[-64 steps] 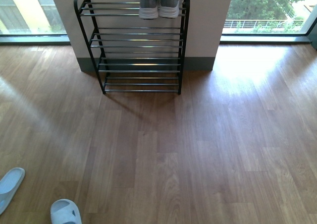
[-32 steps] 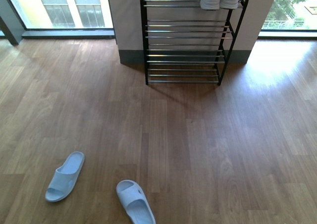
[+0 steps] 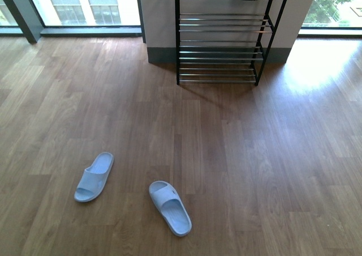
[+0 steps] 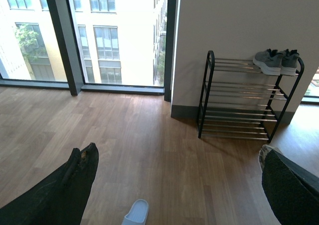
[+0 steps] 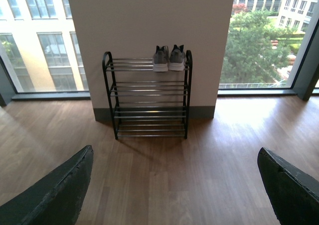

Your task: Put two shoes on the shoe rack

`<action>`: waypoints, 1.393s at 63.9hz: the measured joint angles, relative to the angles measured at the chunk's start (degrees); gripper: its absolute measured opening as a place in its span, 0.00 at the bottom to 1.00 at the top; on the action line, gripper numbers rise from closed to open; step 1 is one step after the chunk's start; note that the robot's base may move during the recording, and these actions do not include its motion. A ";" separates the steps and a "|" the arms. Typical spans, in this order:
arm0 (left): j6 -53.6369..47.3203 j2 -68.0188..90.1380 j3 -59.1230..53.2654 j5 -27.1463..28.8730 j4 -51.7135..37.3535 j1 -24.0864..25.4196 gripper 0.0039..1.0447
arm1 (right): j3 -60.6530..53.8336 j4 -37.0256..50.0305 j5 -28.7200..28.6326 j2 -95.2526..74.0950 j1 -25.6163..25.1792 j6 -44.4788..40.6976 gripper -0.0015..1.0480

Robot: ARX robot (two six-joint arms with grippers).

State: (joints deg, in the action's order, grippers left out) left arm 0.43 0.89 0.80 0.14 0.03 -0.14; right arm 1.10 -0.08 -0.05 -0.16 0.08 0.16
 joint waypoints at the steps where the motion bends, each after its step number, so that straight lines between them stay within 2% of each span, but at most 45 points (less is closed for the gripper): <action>1: 0.00 0.00 0.00 0.00 0.00 0.00 0.91 | 0.00 0.00 0.02 0.00 0.00 0.00 0.91; 89: 0.00 0.00 0.00 -0.07 0.00 0.00 0.91 | 0.00 0.00 0.07 0.00 0.00 0.00 0.91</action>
State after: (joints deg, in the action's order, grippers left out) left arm 0.43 0.89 0.80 0.08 0.03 -0.14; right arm 1.10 -0.08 0.01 -0.16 0.08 0.16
